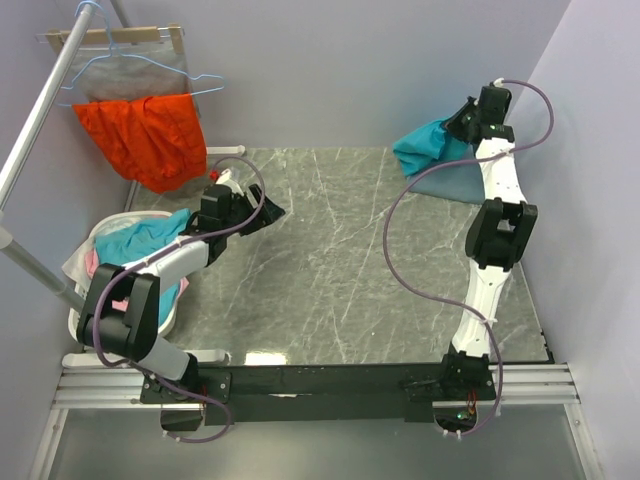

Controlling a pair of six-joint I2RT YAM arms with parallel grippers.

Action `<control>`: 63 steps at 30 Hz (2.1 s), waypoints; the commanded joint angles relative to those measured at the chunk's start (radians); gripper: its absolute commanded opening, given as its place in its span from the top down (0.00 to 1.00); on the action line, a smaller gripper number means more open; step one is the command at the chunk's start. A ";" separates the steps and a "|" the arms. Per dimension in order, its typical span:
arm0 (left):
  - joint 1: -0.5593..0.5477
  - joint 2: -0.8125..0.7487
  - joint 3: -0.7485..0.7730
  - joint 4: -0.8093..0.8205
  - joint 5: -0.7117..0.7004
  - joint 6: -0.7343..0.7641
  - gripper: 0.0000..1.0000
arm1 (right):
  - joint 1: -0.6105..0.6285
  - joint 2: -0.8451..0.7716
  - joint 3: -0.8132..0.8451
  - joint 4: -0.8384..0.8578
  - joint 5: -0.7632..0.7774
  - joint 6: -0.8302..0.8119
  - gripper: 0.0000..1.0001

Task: Fold and stack the t-shirts
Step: Put the neatly folded tshirt into the corner of the board with the right arm

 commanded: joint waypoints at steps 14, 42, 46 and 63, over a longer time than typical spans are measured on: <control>-0.004 0.041 0.075 0.038 0.026 -0.004 0.18 | 0.034 -0.026 0.018 0.482 -0.051 -0.011 1.00; -0.019 0.052 0.046 0.064 0.077 -0.016 0.17 | 0.058 -0.295 -0.606 0.283 0.365 -0.132 0.77; -0.022 0.042 0.038 0.058 0.087 -0.016 0.17 | 0.060 -0.328 -0.648 0.163 0.391 -0.054 0.41; -0.030 0.033 0.023 0.068 0.115 -0.026 0.16 | 0.149 -0.723 -1.070 0.289 0.493 -0.038 0.30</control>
